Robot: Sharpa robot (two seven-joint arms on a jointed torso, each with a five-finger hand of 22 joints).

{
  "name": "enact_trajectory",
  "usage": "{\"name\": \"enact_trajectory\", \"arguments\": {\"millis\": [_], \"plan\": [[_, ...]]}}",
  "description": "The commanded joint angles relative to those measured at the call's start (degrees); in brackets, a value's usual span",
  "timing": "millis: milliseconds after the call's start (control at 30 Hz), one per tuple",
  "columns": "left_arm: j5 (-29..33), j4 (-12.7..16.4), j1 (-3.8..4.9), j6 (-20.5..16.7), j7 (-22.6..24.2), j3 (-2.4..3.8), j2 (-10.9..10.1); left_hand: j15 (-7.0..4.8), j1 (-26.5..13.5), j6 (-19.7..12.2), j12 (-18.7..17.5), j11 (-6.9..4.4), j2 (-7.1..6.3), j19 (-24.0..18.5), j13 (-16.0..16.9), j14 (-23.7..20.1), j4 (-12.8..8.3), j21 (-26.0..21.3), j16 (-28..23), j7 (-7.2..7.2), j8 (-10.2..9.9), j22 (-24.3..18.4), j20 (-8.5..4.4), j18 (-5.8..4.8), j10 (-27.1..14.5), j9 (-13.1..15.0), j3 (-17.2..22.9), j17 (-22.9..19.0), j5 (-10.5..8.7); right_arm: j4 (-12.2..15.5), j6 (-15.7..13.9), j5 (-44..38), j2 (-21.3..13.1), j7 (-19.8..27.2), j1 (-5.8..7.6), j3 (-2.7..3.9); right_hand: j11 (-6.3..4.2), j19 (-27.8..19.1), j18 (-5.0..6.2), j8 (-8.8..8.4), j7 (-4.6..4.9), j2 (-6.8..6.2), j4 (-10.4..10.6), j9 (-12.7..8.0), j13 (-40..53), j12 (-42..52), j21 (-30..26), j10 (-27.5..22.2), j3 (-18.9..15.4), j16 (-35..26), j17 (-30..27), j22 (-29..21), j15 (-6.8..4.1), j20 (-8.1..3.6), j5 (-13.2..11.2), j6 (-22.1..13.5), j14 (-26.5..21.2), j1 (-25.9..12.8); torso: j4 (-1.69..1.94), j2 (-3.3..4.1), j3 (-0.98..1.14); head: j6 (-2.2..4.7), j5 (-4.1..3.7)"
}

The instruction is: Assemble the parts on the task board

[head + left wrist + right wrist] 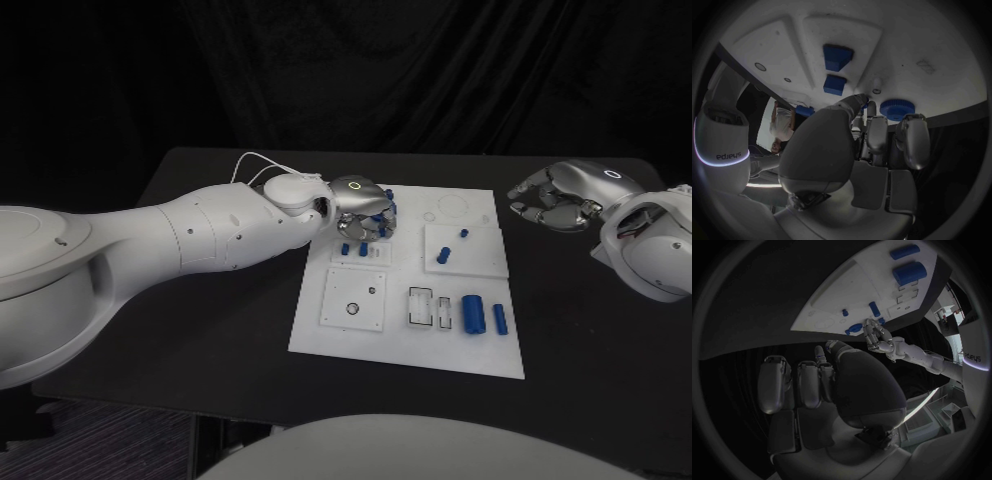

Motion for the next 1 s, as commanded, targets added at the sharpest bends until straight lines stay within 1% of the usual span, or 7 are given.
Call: {"name": "enact_trajectory", "arguments": {"millis": [33,167,400,500,700,900,1000], "plan": [[-0.02,1.41,-0.07,-2.76,0.82,0.05,-0.92,-0.06,0.04,0.19,-0.48,-0.47,0.49,0.38,-0.12,0.42,-0.31,0.37,0.03,0.04,0.23,10.93,0.01,-0.79,1.07,0.02,-0.09,-0.07,0.25,0.07,0.38,-0.11,-0.22,-0.25,-0.11,0.04,-0.07,1.24,0.79,-0.38,0.1,-0.02,0.03,-0.06,-2.97,-0.28,-0.19,-0.4,0.46,-0.35,-0.05,11.05,0.17,0.38,0.31,0.33,2.93,-0.22,0.05,-0.05,0.04,0.01,-0.03],[-0.02,4.44,0.63,-3.93,0.07,0.05,-3.0,-0.04,-0.01,0.09,-1.02,-0.34,0.19,0.27,-0.55,0.34,-0.41,0.19,-0.2,0.2,-0.01,10.87,-0.07,-0.74,1.52,-0.06,-0.18,-0.44,0.18,0.21,0.47,-0.11,-0.52,-0.35,-0.11,0.04,-0.07,1.21,0.81,-0.44,0.1,-0.02,0.0,-0.08,-3.11,-0.36,-0.28,-0.46,0.5,-0.36,-0.08,11.03,0.17,0.38,0.31,0.25,2.93,-0.24,0.08,-0.11,0.05,0.01,-0.18],[-0.02,9.79,3.39,-3.98,-1.25,0.05,-6.71,0.09,-0.02,0.47,-1.52,-0.3,0.16,-0.31,-0.97,-0.15,-0.48,-0.64,-0.87,0.33,-0.02,10.6,-0.12,-0.55,2.44,-0.03,-0.21,-1.41,-0.2,0.28,0.85,-0.11,-0.73,-0.58,-0.1,0.04,-0.07,1.21,0.81,-0.45,0.1,-0.02,-0.01,-0.09,-3.09,-0.35,-0.28,-0.46,0.51,-0.37,-0.09,11.03,0.17,0.38,0.3,0.24,2.92,-0.25,0.17,-0.08,0.01,0.01,-0.25],[-0.02,11.37,4.1,-3.75,-1.62,0.04,-8.02,0.12,-0.01,0.58,-1.64,-0.34,0.19,-0.42,-1.07,-0.33,-0.5,-0.78,-1.07,0.31,-0.02,10.56,-0.12,-0.53,2.71,-0.02,-0.23,-1.65,-0.35,0.28,0.99,-0.11,-0.68,-0.66,-0.1,0.04,-0.07,1.21,0.81,-0.45,0.1,-0.02,-0.01,-0.09,-3.09,-0.35,-0.28,-0.46,0.51,-0.37,-0.09,11.03,0.17,0.38,0.3,0.24,2.92,-0.25,0.14,-0.11,0.03,0.01,-0.16],[-0.02,12.62,4.61,-2.03,-2.37,0.03,-9.59,0.15,0.06,0.76,-1.81,-0.37,0.2,-1.04,-1.21,-0.89,-0.6,-1.62,-1.68,0.3,-0.02,10.3,-0.12,-0.34,3.13,0.01,-0.26,-2.53,-0.46,0.28,1.06,-0.11,-0.63,-0.62,-0.1,0.04,-0.07,1.21,0.81,-0.45,0.1,-0.02,-0.01,-0.09,-3.09,-0.35,-0.28,-0.46,0.51,-0.37,-0.09,11.03,0.17,0.38,0.3,0.24,2.92,-0.25,0.22,-0.02,0.03,0.01,-0.57],[-0.02,12.1,4.58,0.31,-3.02,0.02,-9.71,0.23,0.04,0.82,-2.13,-0.25,0.2,-1.49,-1.38,-1.47,-0.64,-2.18,-2.22,0.43,-0.09,10.13,-0.11,-0.23,3.28,0.0,-0.31,-3.2,-0.66,0.15,1.28,-0.11,-0.43,-0.52,-0.1,0.04,-0.07,1.21,0.81,-0.47,0.09,-0.01,-0.01,-0.1,-3.14,-0.38,-0.29,-0.48,0.53,-0.37,-0.09,11.03,0.17,0.38,0.28,0.22,2.92,-0.28,0.32,0.04,0.15,0.01,-0.55],[-0.02,11.42,4.37,0.85,-3.11,0.02,-9.4,0.26,0.08,0.89,-2.15,-0.21,0.22,-1.51,-1.4,-1.52,-0.7,-2.19,-2.23,0.47,-0.09,10.14,-0.1,-0.24,3.53,0.01,-0.34,-3.18,-0.75,0.08,1.41,-0.11,-0.3,-0.45,-0.1,0.04,-0.07,1.21,0.81,-0.47,0.09,-0.01,-0.01,-0.1,-3.14,-0.38,-0.29,-0.48,0.53,-0.37,-0.09,11.03,0.17,0.38,0.28,0.22,2.92,-0.28,0.3,0.15,0.04,0.01,-0.49]]}}
